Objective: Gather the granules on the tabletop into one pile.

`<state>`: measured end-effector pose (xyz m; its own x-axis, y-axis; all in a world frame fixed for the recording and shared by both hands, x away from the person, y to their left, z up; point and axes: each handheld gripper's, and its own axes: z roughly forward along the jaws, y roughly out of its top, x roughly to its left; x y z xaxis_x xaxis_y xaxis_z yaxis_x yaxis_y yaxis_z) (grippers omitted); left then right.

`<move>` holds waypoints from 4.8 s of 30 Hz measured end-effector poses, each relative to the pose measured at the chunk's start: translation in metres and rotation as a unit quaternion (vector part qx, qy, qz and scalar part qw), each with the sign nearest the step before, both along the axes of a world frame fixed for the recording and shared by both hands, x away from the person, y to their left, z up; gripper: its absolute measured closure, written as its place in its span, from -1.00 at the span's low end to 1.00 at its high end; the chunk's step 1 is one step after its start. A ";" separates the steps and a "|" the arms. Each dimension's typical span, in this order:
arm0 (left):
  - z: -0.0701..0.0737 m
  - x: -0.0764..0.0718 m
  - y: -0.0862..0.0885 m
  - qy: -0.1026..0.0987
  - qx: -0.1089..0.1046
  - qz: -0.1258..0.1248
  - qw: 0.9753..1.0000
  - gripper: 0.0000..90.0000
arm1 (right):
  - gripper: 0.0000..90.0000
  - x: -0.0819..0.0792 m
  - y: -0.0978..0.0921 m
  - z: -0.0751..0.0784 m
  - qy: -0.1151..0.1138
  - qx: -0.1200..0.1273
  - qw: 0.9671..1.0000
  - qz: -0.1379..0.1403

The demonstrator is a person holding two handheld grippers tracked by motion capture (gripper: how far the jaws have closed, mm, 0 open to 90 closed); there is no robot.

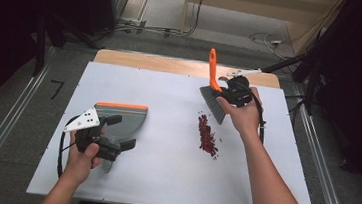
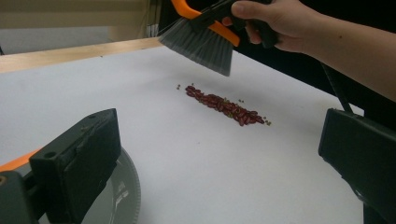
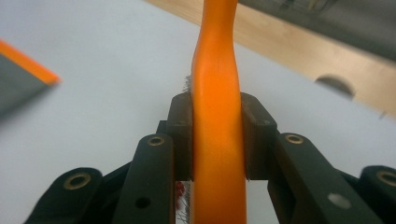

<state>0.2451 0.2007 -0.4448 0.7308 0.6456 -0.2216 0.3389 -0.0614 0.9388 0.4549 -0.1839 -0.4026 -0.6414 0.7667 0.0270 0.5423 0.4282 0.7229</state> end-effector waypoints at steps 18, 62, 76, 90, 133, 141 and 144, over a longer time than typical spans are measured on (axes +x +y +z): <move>-0.003 0.001 0.003 0.004 0.000 0.002 1.000 -1.00 | 0.52 0.004 0.046 -0.047 -0.116 -0.215 0.952 0.185; -0.004 -0.001 -0.003 0.006 0.005 0.000 1.000 -1.00 | 0.47 -0.086 0.011 -0.052 -0.079 -0.186 0.931 0.304; -0.003 -0.001 -0.003 0.005 0.003 0.000 1.000 -1.00 | 0.49 -0.095 0.003 -0.034 -0.105 -0.170 0.939 0.281; -0.004 0.000 -0.004 0.007 0.006 0.001 1.000 -1.00 | 0.50 -0.113 0.016 0.007 0.046 -0.087 0.968 0.233; -0.005 0.001 -0.005 0.011 0.012 -0.001 1.000 -1.00 | 0.53 -0.042 0.026 -0.032 0.116 -0.115 0.963 0.215; -0.005 0.001 -0.004 0.011 0.011 -0.001 1.000 -1.00 | 0.53 -0.046 0.022 -0.021 0.115 -0.096 0.966 0.212; -0.005 0.001 -0.004 0.012 0.011 -0.002 1.000 -1.00 | 0.53 -0.050 0.020 -0.013 0.113 -0.080 0.969 0.203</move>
